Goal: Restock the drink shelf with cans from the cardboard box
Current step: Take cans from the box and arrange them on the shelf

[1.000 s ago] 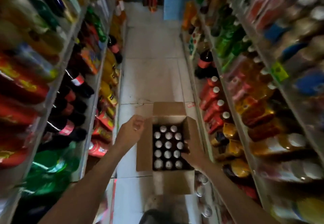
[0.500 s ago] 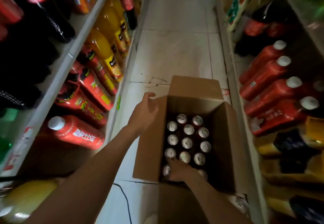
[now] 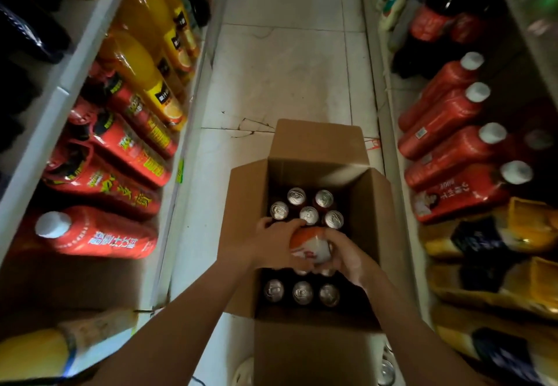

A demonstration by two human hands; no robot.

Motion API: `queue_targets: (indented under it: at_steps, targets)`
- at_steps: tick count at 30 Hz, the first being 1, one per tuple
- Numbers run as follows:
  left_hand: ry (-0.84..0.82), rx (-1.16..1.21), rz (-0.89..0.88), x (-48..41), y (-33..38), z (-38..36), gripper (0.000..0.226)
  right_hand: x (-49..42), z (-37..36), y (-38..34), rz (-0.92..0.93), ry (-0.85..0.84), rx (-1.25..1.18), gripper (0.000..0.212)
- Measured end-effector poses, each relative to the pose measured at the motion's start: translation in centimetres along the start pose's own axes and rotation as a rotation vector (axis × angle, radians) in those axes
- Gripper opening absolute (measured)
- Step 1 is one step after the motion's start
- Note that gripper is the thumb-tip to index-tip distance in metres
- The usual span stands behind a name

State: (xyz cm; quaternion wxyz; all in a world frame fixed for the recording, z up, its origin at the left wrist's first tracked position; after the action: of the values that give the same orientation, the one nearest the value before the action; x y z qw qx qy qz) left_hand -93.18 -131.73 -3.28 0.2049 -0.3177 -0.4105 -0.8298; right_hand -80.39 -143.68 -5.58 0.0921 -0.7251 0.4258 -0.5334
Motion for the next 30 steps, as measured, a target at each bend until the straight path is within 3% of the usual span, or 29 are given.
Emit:
queue_targets:
  at_steps: [3, 5, 7, 8, 10, 14, 17, 20, 22, 23, 26, 28, 30]
  targets:
    - [0.015, 0.157, 0.011, 1.3, 3.0, 1.7, 0.073, 2.8, -1.3, -2.8, 0.027, 0.017, 0.004, 0.056]
    - [-0.008, 0.134, 0.031, 3.1, 6.2, 3.9, 0.053, 5.1, -2.5, -5.1, 0.046, 0.029, 0.054, 0.066]
    - [0.014, 0.157, 0.082, 6.2, 10.0, 6.7, 0.035, 8.7, -4.4, -8.6, 0.073, 0.048, 0.104, 0.057]
    - [0.028, 0.186, 0.065, 8.1, 12.0, 8.5, 0.038, 11.2, -5.5, -11.0, 0.091, 0.061, 0.120, 0.052]
    - [0.020, 0.311, -0.029, 11.8, 15.3, 11.2, 0.046, 15.0, -7.6, -14.6, 0.109, 0.075, 0.149, 0.055]
    - [-0.176, 0.537, -0.265, 21.5, 24.6, 18.6, 0.022, 26.1, -12.0, -24.1, 0.110, 0.148, 0.268, 0.050]
    - [-0.264, 0.573, -0.353, 26.8, 31.3, 21.8, 0.019, 34.2, -14.7, -29.3, 0.146, 0.205, 0.324, 0.073]
    - [-0.322, 0.610, -0.384, 30.6, 36.7, 23.3, 0.020, 42.0, -16.9, -32.3, 0.204, 0.284, 0.335, 0.054]
    - [-0.344, 0.576, -0.366, 32.6, 40.1, 24.2, 0.053, 47.1, -18.2, -33.7, 0.252, 0.377, 0.346, 0.047]
    - [-0.366, 0.558, -0.360, 33.8, 42.0, 24.4, 0.057, 49.5, -18.8, -34.0, 0.279, 0.437, 0.350, 0.046]
    - [-0.474, 0.470, -0.380, 36.7, 47.2, 25.0, 0.045, 56.2, -20.1, -34.1, 0.416, 0.561, 0.325, 0.051]
    - [-0.562, 0.425, -0.431, 38.0, 50.4, 24.9, 0.048, 60.9, -21.0, -33.4, 0.496, 0.650, 0.280, 0.036]
    - [-0.614, 0.320, -0.522, 40.1, 54.1, 24.3, 0.033, 65.8, -22.1, -32.3, 0.576, 0.740, 0.247, 0.026]
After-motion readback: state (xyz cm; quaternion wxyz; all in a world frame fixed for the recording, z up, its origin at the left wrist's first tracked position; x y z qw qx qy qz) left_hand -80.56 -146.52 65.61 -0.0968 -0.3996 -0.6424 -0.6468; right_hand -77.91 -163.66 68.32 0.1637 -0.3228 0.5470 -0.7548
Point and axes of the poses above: each hand's wrist, its own x-axis away from the middle knuckle, its own z-axis out of the back of the hand, y = z × x, the point moved 1 cm from there along -x, towards the middle knuckle, and after that the axes turned 14 degrees about -y, right-handed, at the moved point
